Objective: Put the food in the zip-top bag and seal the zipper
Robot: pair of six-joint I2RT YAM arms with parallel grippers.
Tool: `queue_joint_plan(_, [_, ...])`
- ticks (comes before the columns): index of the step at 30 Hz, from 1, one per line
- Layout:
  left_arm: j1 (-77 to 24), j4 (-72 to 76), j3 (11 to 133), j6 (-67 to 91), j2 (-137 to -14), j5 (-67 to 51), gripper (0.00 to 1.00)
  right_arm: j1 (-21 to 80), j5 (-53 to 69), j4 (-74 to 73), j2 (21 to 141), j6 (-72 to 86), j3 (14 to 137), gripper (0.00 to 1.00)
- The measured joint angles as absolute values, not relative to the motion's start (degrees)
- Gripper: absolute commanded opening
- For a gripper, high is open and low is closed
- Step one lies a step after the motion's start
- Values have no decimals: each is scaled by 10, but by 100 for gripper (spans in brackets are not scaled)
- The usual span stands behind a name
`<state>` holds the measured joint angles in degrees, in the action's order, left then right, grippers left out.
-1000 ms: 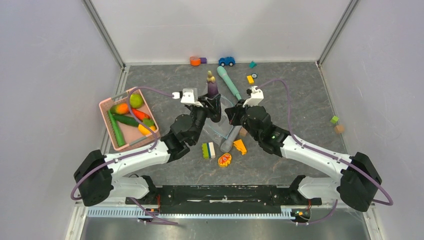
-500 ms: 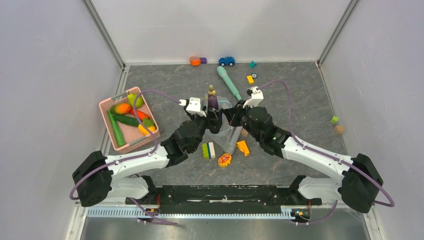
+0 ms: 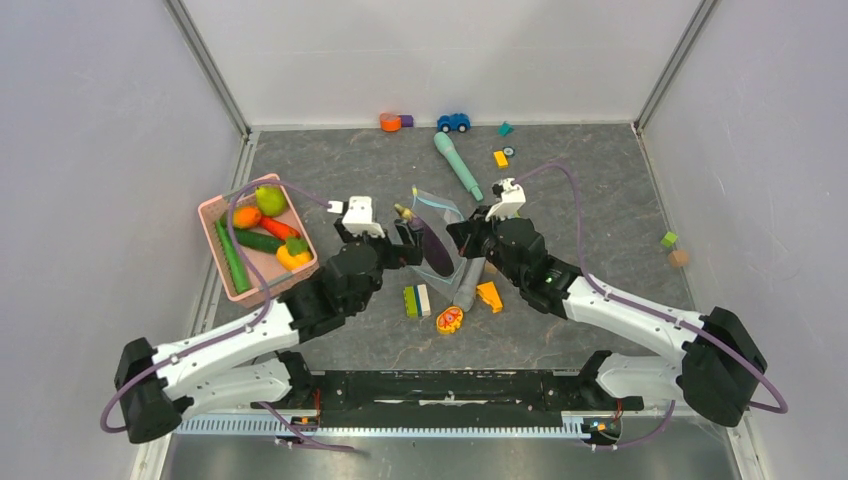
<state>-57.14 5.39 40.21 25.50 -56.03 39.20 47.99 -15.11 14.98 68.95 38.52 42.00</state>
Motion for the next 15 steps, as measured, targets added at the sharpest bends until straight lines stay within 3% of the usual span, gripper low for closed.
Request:
queue_joint_plan(6, [-571,-104,409,329,-495,396,100,480,-150,152,681,380,408,0])
queue_joint_plan(11, [-571,-128,383,363,-457,360,99,480,-135,163,678,380,401,0])
queue_joint_plan(15, [-571,-130,380,377,-473,362,92,480,-113,168,677,378,398,0])
